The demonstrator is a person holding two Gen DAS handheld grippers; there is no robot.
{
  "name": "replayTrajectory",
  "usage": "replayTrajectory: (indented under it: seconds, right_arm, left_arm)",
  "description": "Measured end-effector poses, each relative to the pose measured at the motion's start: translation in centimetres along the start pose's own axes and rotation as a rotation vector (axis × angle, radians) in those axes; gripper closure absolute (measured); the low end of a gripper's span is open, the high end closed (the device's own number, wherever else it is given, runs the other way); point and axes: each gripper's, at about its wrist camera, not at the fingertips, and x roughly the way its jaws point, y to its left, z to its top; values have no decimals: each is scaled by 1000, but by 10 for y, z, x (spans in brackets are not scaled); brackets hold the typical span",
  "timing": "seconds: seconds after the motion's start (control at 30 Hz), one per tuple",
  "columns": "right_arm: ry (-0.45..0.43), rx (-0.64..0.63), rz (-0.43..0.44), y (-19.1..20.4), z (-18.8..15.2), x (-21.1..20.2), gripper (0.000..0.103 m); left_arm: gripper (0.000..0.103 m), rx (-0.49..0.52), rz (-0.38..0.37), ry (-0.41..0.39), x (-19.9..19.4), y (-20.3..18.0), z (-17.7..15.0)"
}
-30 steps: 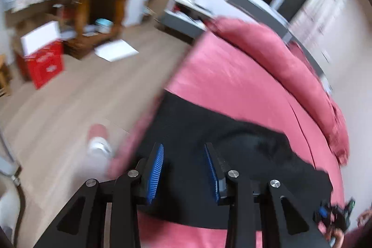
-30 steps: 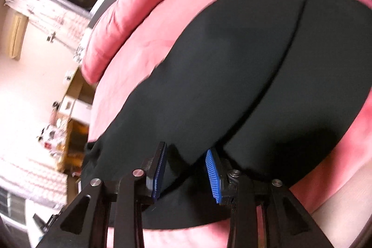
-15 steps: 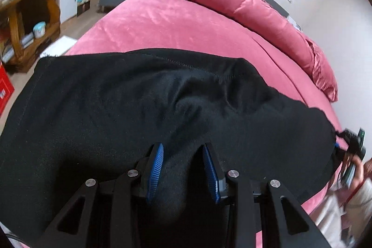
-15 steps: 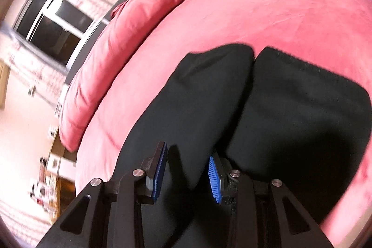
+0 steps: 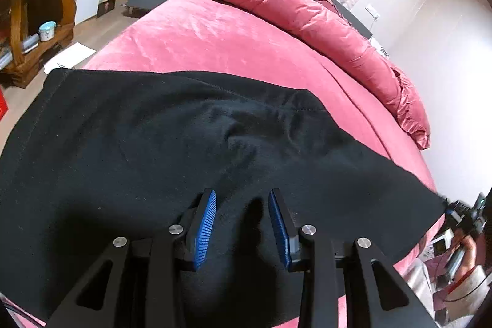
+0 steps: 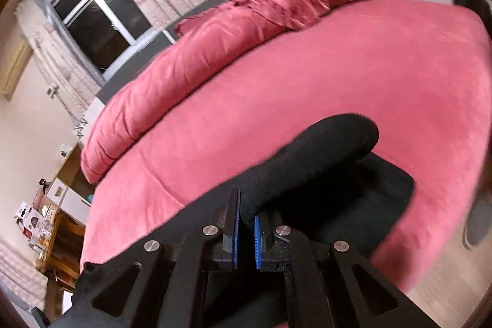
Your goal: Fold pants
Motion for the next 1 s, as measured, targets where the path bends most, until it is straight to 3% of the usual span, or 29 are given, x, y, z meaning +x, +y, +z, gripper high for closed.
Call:
replayTrajectory:
  seconds: [0.17,0.27,0.33,0.4,0.5,0.67,0.83,0.93,0.97,1.0]
  right_arm:
    - [72,133,-81,-49,-24,19,96]
    - [73,244,-75,-64,-33,27,96]
    - [61,299,-60,-62,-34,23,90]
    - [83,307,-16,-53,-36,21,72]
    - [124,241,75,-23,-49,15,63]
    - [293,151,204,27,-84,27,62]
    - [445,73,273,74,-124,57,64]
    - [468,-80,215,102,-131,62,78]
    - [479,-124,192,107,-131,62,91]
    - [494,-133,191,108,-128,60,93]
  left_arm:
    - [67,-4,-9,-6,-4,5,0]
    - [68,-3,-5,-3,-5,4,-3]
    - [68,5,-9,-5,-6,4,-5]
    - [68,18,-16,-4,-6,0,-3]
    - [68,64,-34,-1,-4,-11,-3]
    - [68,181,-82,30,1,-38,-10]
    - [67,275,-116,103,16,-61,-19]
    - [67,297,-89,153,25,-64,-25]
    - [67,295,-91,158,25,-64,-25]
    - [67,290,-93,162,22,-63,-25]
